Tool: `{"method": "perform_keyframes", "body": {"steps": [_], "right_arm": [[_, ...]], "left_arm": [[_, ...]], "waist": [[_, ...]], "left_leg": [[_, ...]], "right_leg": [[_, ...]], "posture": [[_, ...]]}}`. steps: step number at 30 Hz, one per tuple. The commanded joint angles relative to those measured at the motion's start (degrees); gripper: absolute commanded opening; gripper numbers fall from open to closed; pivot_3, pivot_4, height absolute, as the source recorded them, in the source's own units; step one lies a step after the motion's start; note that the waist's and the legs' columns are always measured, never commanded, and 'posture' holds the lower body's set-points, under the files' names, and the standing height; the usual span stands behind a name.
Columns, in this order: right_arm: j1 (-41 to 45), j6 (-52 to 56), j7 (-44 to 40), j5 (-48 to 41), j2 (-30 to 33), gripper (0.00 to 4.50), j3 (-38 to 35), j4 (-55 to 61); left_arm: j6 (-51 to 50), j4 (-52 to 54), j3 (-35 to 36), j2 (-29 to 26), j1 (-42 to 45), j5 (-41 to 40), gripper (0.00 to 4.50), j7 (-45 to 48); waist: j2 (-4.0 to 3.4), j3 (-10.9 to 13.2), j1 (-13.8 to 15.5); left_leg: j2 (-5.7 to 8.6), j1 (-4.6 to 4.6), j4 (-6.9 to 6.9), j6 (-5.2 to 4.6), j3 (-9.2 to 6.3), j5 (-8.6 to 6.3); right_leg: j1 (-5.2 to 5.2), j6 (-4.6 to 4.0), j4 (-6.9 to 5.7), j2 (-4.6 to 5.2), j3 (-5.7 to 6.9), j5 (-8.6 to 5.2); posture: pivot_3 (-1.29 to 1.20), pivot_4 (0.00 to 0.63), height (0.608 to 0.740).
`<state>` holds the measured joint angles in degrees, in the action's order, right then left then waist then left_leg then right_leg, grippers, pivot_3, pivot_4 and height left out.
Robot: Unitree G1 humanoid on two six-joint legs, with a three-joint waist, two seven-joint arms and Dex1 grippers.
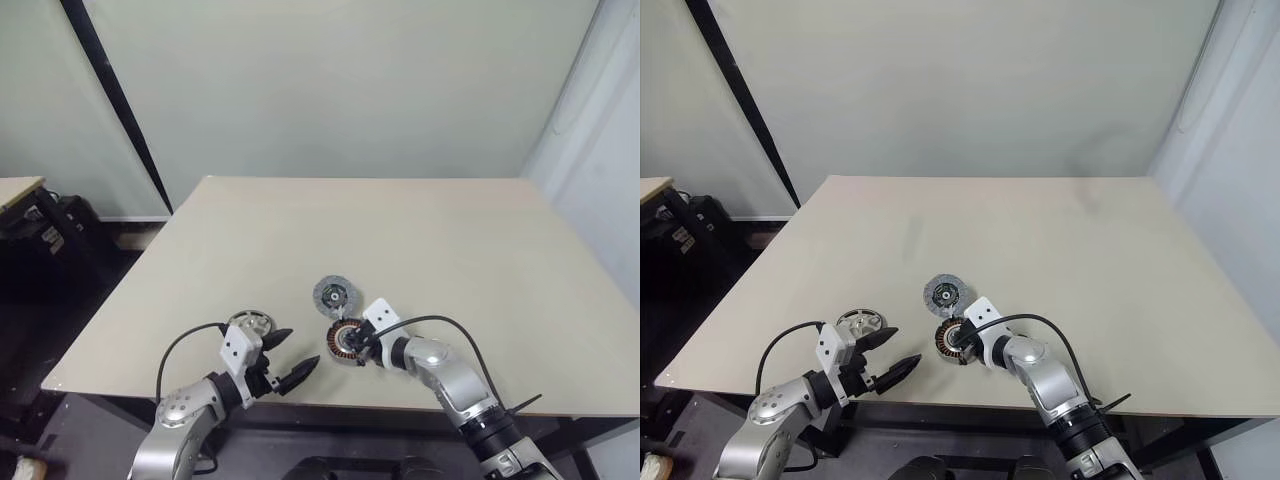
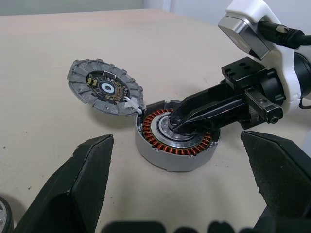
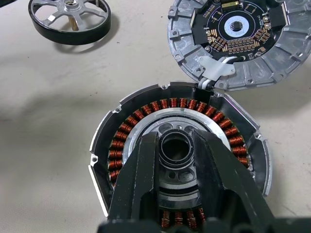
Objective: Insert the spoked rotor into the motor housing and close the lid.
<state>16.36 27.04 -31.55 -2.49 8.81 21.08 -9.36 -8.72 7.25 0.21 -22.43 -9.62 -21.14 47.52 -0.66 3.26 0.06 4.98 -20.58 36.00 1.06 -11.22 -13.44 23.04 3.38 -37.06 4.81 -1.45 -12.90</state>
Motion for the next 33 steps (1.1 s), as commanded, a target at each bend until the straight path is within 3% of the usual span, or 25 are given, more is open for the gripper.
{"method": "perform_keyframes", "body": {"steps": [1, 6, 16, 22, 26, 33], "right_arm": [[0.82, -0.26, -0.59, 0.4, 0.07, 0.69, 0.17, 1.25], [0.76, 0.09, -1.16, 0.59, -0.04, 0.69, 0.27, 1.17], [0.72, 1.36, -0.97, -0.43, -0.75, 4.13, -0.79, 4.56], [0.21, 4.96, -0.81, -1.76, -1.26, 4.13, -1.63, 9.71], [0.45, 5.97, 0.02, -0.77, -0.66, 2.92, -1.28, 10.95], [1.85, 6.48, 1.24, 2.19, 0.92, 0.3, 0.71, 10.17]], "left_arm": [[0.78, 0.95, -0.29, -0.33, 0.68, -0.08, 4.5, 0.25], [1.03, 0.54, -0.37, -0.32, 0.78, 0.04, 4.5, 0.42], [1.72, -0.34, -0.71, -0.41, 1.05, 0.12, 4.5, 0.71], [1.95, -0.75, -0.79, -0.45, 1.32, 0.11, 4.5, 0.85], [1.53, -0.91, -0.89, -0.6, 1.53, 0.27, 4.5, 0.66], [0.09, -0.8, -1.82, -1.87, 1.41, 1.46, 4.5, 0.49]], "waist": [[0.0, -0.01, 0.0], [-0.01, -0.02, -0.01], [-0.01, -0.02, 0.01], [0.0, -0.02, 0.01], [-0.01, -0.02, 0.01], [-0.01, -0.02, 0.01]], "left_leg": [[0.0, 0.0, 0.0, 0.0, 0.0, 0.0], [0.0, 0.01, 0.0, 0.0, 0.0, 0.0], [0.01, 0.01, 0.04, 0.0, 0.0, 0.01], [0.0, -0.01, 0.02, 0.0, -0.02, 0.0], [0.01, -0.02, 0.02, 0.0, 0.0, 0.0], [0.01, -0.02, 0.03, 0.0, 0.02, 0.0]], "right_leg": [[0.0, 0.0, 0.0, 0.0, 0.0, 0.0], [-0.01, 0.0, -0.01, 0.0, 0.0, 0.0], [-0.03, 0.0, -0.01, 0.0, 0.0, 0.0], [0.05, 0.0, -0.09, 0.0, -0.01, 0.0], [0.06, 0.01, -0.1, 0.0, -0.02, 0.0], [0.08, 0.0, -0.11, 0.0, -0.02, 0.0]], "posture": [[0.0, 0.0, 0.74], [0.0, 0.0, 0.74], [0.0, 0.0, 0.74], [0.0, 0.0, 0.74], [0.0, 0.0, 0.74], [0.0, 0.0, 0.74]]}}
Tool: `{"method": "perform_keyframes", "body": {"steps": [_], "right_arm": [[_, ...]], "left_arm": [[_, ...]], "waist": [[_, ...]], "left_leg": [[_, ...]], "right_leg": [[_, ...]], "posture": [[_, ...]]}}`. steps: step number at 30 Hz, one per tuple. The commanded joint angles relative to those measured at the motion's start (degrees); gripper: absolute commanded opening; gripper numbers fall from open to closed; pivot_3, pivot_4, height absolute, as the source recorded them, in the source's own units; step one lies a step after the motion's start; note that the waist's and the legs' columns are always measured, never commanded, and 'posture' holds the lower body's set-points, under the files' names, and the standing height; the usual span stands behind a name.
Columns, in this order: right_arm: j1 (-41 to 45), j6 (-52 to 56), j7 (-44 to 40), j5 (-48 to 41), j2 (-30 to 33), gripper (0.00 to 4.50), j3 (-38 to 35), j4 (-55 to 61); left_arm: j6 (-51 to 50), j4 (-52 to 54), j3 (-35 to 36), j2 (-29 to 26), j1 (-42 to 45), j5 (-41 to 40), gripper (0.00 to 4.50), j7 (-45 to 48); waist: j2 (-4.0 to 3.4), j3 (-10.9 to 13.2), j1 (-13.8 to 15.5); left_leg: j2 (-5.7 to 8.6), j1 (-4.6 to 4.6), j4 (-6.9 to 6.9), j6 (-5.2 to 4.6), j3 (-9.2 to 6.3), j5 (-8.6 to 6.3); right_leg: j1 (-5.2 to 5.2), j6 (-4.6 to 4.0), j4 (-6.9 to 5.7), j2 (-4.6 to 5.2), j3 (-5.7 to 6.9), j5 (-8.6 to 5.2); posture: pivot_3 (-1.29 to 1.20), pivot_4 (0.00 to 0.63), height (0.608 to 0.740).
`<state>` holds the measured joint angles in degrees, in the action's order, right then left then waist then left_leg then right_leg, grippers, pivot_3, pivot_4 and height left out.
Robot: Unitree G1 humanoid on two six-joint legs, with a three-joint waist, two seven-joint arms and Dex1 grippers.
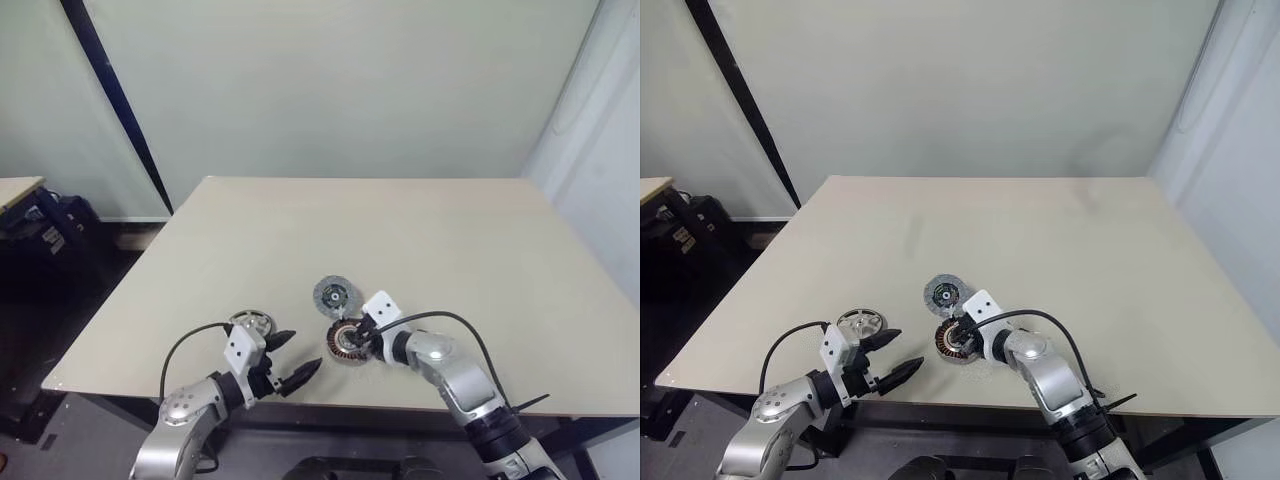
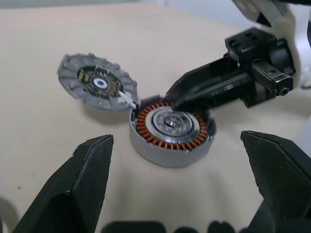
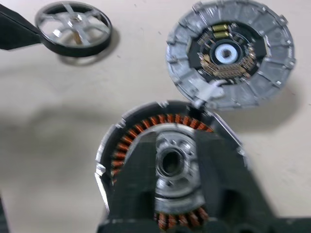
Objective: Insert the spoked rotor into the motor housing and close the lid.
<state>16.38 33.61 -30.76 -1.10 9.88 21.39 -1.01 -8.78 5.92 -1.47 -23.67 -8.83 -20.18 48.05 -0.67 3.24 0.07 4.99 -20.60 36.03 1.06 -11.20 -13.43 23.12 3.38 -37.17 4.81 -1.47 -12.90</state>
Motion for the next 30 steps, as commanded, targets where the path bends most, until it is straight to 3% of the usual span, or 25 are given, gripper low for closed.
{"method": "perform_keyframes", "body": {"steps": [1, 30], "right_arm": [[2.01, 0.1, 0.43, 0.94, -0.12, 0.01, 0.58, 1.74], [3.98, 0.17, -0.92, 3.14, -0.8, 0.01, 3.56, -3.15]], "left_arm": [[0.26, 0.48, -0.14, -0.64, 0.62, 0.55, 4.5, -0.1], [1.25, 0.24, -0.36, 0.32, -0.14, 1.12, 4.5, -0.4]], "waist": [[0.0, 0.0, -0.05], [0.02, 0.0, -0.06]], "left_leg": [[0.0, 0.0, 0.0, 0.0, 0.0, 0.0], [-0.02, 0.03, 0.07, 0.0, 0.61, 0.0]], "right_leg": [[0.0, 0.0, 0.0, 0.0, 0.0, 0.0], [0.21, -0.02, -0.44, 0.01, -0.55, -0.02]], "posture": [[0.0, 0.0, 0.74], [0.0, 0.0, 0.74]]}}
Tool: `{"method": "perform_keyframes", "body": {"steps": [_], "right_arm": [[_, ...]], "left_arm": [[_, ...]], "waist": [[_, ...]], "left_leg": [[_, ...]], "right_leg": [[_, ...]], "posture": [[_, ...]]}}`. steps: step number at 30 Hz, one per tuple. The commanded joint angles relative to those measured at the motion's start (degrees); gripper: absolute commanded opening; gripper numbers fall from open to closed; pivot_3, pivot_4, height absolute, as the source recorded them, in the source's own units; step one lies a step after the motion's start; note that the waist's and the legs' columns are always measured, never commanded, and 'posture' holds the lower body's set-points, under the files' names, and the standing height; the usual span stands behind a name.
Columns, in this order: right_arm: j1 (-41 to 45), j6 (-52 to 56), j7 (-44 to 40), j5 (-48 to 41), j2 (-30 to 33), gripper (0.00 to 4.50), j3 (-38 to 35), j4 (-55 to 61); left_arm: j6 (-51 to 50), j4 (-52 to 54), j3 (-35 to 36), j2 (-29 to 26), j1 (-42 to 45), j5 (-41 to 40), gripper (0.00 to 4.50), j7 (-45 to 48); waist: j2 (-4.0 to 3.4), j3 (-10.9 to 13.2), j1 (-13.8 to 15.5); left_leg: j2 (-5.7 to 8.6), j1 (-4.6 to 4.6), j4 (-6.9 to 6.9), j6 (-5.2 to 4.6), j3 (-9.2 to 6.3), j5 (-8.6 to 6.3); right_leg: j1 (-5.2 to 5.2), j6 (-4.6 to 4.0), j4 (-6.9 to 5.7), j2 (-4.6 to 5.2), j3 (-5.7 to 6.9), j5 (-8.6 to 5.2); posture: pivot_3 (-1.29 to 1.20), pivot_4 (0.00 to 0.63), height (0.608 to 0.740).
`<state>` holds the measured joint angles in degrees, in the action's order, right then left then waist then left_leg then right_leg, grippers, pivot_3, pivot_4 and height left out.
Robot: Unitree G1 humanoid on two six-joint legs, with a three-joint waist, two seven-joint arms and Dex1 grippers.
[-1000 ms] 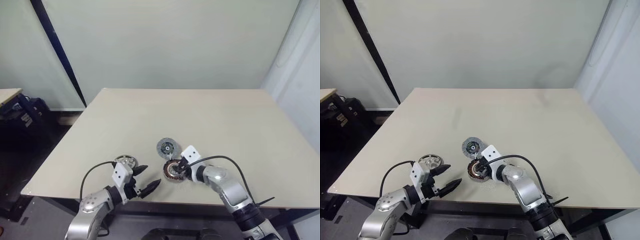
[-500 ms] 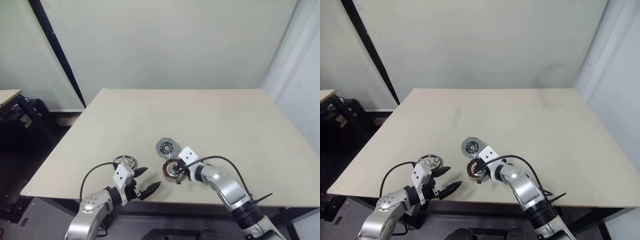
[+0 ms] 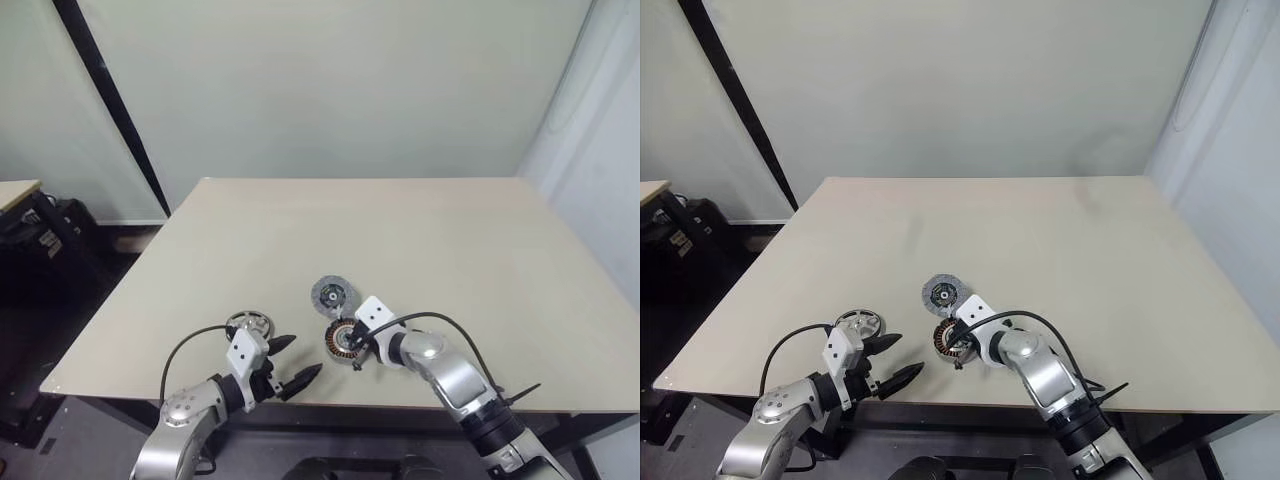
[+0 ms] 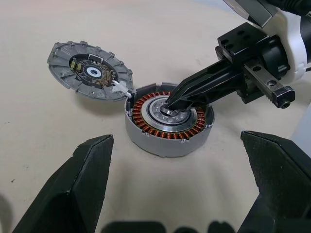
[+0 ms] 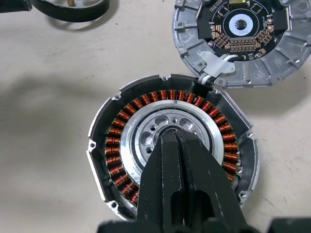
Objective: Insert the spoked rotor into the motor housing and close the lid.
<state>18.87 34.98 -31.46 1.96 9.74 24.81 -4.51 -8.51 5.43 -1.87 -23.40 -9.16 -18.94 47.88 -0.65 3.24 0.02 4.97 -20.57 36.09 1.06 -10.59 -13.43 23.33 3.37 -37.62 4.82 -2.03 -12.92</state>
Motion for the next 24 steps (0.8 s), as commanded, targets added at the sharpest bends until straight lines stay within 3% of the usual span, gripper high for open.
{"method": "perform_keyframes", "body": {"steps": [1, 24], "right_arm": [[1.54, -1.34, -0.23, 0.13, -0.73, 0.01, 0.21, 0.11], [2.84, -4.9, 0.44, 1.42, -2.98, 0.01, 0.25, -3.53]], "left_arm": [[0.69, 0.74, 0.21, 0.28, 0.11, -0.48, 4.5, -0.34], [0.88, 1.39, 0.61, 1.21, -1.05, -0.99, 4.5, -1.06]], "waist": [[0.0, 0.0, -0.01], [0.04, -0.01, -0.34]], "left_leg": [[0.0, 0.0, 0.0, 0.0, 0.02, 0.0], [-0.18, 0.06, 0.0, 0.0, 0.19, 0.0]], "right_leg": [[0.0, 0.0, 0.0, 0.0, -0.01, 0.0], [0.03, -0.06, -0.02, -0.09, -0.08, -0.03]], "posture": [[0.0, 0.0, 0.74], [0.0, 0.0, 0.74]]}}
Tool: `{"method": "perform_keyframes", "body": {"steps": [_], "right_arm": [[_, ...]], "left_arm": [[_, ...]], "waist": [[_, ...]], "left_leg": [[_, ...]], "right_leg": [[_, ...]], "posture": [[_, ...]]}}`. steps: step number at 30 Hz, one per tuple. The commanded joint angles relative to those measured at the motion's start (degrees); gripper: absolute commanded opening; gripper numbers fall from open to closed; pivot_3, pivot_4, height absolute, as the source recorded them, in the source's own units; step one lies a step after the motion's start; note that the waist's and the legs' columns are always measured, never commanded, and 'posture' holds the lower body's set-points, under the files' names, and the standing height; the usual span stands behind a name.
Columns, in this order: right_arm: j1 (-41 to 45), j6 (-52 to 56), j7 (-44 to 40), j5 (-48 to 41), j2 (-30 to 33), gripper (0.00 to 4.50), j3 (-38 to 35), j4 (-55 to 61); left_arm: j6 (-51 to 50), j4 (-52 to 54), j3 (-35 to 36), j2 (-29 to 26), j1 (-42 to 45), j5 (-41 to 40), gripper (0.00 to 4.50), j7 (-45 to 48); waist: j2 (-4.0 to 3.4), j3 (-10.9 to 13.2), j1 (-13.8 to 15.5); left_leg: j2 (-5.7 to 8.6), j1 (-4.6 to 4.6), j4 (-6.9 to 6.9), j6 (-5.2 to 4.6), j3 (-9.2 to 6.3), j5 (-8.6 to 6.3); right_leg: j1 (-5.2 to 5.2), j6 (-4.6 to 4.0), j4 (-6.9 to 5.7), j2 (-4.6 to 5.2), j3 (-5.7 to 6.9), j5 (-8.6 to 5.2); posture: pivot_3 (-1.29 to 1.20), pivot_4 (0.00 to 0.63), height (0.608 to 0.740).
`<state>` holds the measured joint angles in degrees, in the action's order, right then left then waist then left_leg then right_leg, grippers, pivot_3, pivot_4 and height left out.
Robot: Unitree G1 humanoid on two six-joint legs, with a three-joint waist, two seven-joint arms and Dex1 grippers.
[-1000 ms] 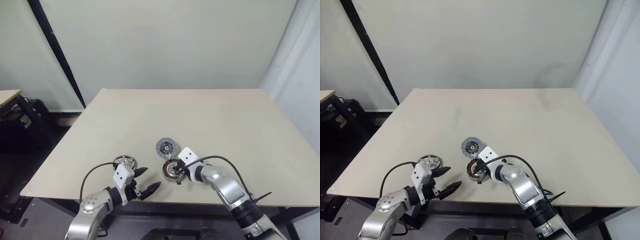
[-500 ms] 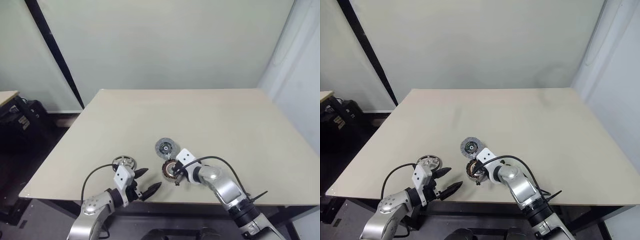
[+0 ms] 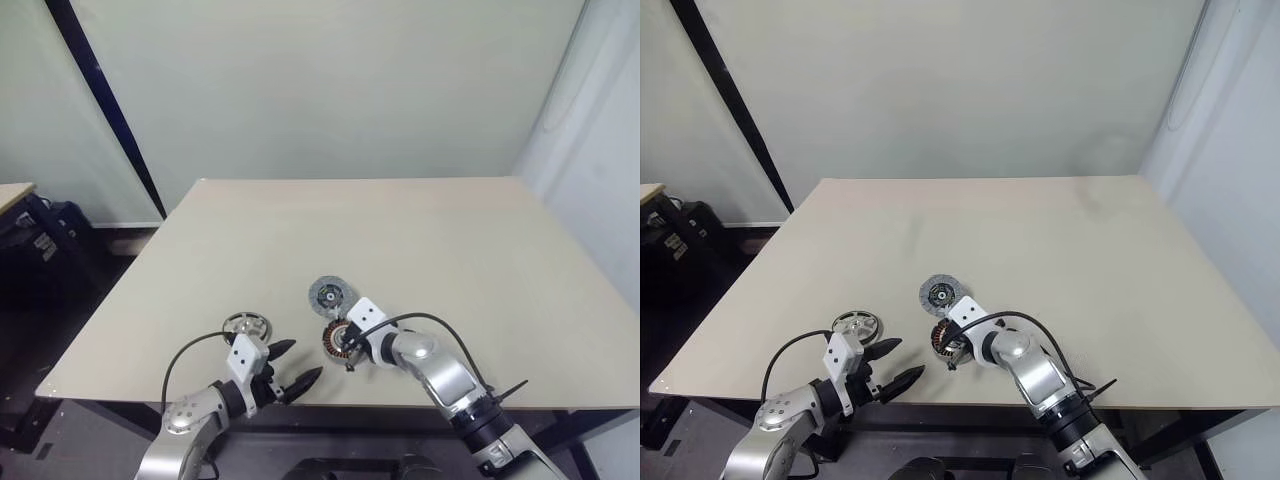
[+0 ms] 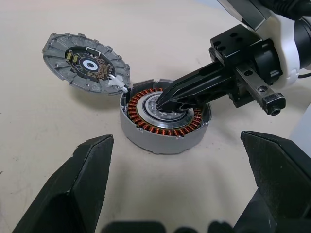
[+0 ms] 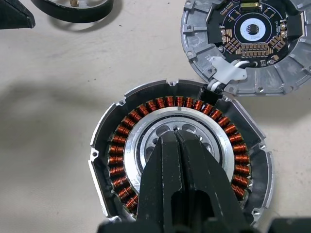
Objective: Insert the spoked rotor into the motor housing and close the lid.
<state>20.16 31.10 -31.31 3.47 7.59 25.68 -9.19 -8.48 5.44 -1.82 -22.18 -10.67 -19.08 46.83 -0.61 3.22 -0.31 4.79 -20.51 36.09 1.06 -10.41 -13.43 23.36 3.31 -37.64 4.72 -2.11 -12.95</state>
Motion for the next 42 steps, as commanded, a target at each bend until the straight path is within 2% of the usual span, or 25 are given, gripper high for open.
{"method": "perform_keyframes", "body": {"steps": [1, 7, 17, 24, 28, 32, 36, 42], "right_arm": [[1.56, -1.07, 0.29, -0.33, -0.89, 0.01, -0.98, 1.52], [1.9, -1.68, 0.67, -2.25, -1.63, 0.01, -4.09, 3.92], [0.11, -1.96, -0.69, -0.49, 0.14, 0.01, -1.55, 0.26], [0.26, -3.38, -1.04, -1.9, -0.09, 0.01, -3.12, 0.41], [-0.36, -4.32, -1.92, -4.3, -0.46, 1.16, -5.03, 4.7], [-1.52, -5.32, -2.64, -5.7, -0.13, 2.54, -5.85, 7.73], [-3.98, -6.76, -4.4, -6.75, 1.71, 2.54, -6.19, 12.1], [-7.2, -9.4, -5.54, -6.02, 5.55, 2.54, -5.51, 15.55]], "left_arm": [[0.88, 1.41, 0.52, 0.01, 0.47, -0.83, 4.5, -0.01], [1.11, 1.04, 0.41, 0.18, 0.84, -0.77, 4.5, 0.07], [1.42, 1.21, 1.25, 0.02, 0.95, -0.9, 4.5, -0.33], [0.9, 2.51, 2.65, 0.87, -0.58, -1.8, 4.5, -2.27], [-1.5, 5.68, 6.52, 3.27, -4.42, -5.78, 4.5, -6.25], [-4.59, 7.63, 8.86, 4.67, -6.71, -8.82, 4.5, -8.95], [-11.34, 8.45, 13.64, 7.45, -8.23, -15.7, 4.5, -14.66], [-18.32, 7.3, 19.13, 11.04, -6.29, -21.26, 4.5, -24.57]], "waist": [[0.0, 0.0, -0.01], [0.0, 0.0, 0.0], [0.0, 0.0, -0.01], [0.01, 0.01, -0.55], [0.02, 0.02, -0.9], [0.03, 0.02, -1.07], [0.06, 0.03, -1.09], [0.25, 0.09, -1.02]], "left_leg": [[-0.01, 0.0, 0.0, 0.0, 0.01, 0.0], [-0.11, -0.02, 0.0, 0.0, 0.02, 0.0], [-0.23, -0.02, 0.0, 0.01, 0.07, -0.01], [-0.33, -0.01, 0.01, 0.02, 0.13, -0.01], [-0.43, -0.03, 0.0, 0.04, 0.13, -0.02], [-0.47, -0.03, -0.01, 0.09, 0.1, -0.06], [-0.56, -0.05, 0.02, 0.1, 0.1, -0.07], [-0.58, -0.08, 0.1, 0.29, 0.1, -0.18]], "right_leg": [[0.01, 0.0, 0.0, -0.01, 0.0, 0.0], [0.04, 0.0, 0.0, -0.1, -0.02, 0.0], [0.05, -0.01, 0.01, -0.23, -0.05, 0.0], [0.05, -0.03, 0.01, -0.33, -0.11, -0.02], [0.08, -0.03, 0.02, -0.34, -0.15, -0.01], [0.09, -0.04, 0.02, -0.35, -0.13, -0.02], [0.06, -0.05, 0.05, -0.32, -0.14, -0.03], [0.02, -0.05, 0.08, -0.3, -0.12, -0.03]], "posture": [[0.0, 0.0, 0.74], [0.0, 0.0, 0.74], [0.0, 0.0, 0.74], [0.0, 0.0, 0.74], [0.0, 0.0, 0.74], [0.0, 0.0, 0.74], [0.0, 0.0, 0.74], [0.0, 0.0, 0.74]]}}
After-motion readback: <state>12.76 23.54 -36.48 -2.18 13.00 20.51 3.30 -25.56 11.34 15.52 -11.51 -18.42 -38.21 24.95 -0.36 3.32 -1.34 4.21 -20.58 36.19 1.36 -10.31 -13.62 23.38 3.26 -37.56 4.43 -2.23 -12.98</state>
